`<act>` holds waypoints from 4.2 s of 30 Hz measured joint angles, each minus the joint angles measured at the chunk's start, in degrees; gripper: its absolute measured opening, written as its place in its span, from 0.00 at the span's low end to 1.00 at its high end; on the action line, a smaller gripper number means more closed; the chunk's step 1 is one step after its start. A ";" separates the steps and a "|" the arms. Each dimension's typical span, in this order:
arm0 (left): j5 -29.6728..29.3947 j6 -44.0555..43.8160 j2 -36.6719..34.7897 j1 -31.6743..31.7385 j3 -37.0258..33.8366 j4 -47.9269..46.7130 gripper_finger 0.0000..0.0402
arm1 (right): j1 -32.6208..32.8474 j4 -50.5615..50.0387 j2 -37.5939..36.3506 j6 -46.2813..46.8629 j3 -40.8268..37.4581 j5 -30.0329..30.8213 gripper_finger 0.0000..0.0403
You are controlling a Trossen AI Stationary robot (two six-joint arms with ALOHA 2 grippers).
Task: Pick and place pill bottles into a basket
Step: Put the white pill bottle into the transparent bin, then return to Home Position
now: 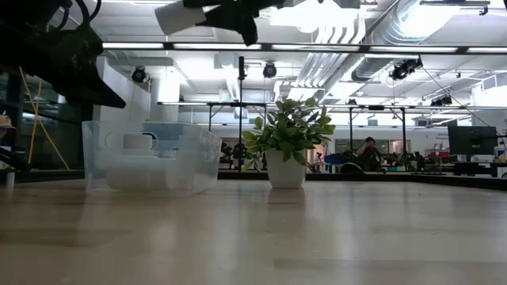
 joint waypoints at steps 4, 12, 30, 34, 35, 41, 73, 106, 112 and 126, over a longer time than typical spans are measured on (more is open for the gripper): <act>0.00 0.40 0.00 0.00 0.00 -0.39 0.05 | 0.03 -1.18 0.81 2.15 0.00 -0.32 0.37; -0.60 -0.04 0.02 0.00 0.00 -0.14 0.14 | 1.17 -6.90 3.65 4.31 3.67 -1.32 0.37; -1.01 0.06 0.02 0.00 0.00 -0.32 0.09 | 2.73 -36.65 17.11 -0.87 24.08 -6.92 0.37; -1.03 1.37 0.02 0.00 0.00 -0.33 0.05 | 2.71 -36.00 17.88 -0.10 22.49 -8.58 0.37; -1.03 1.47 0.02 0.00 0.00 -0.33 0.05 | 2.65 -35.77 18.19 -0.08 22.34 -8.39 0.37; -1.11 1.26 0.02 0.00 0.00 0.00 0.14 | 2.88 -34.04 20.62 -0.09 22.16 -8.55 0.37; -2.11 0.02 0.00 0.00 0.00 -0.34 0.19 | 1.64 -35.22 24.16 -5.26 22.12 -6.26 0.50; -4.59 -0.43 -0.04 0.00 0.00 0.24 0.11 | -5.87 -36.20 -6.81 -14.83 7.85 -10.21 0.16; -3.85 -0.01 -0.09 0.00 0.00 2.54 0.07 | -6.28 -10.07 -30.05 -1.70 -28.22 -4.66 0.04; 4.01 12.94 -0.11 0.00 0.00 19.91 0.05 | -2.16 13.66 -64.65 5.43 -65.99 4.99 0.00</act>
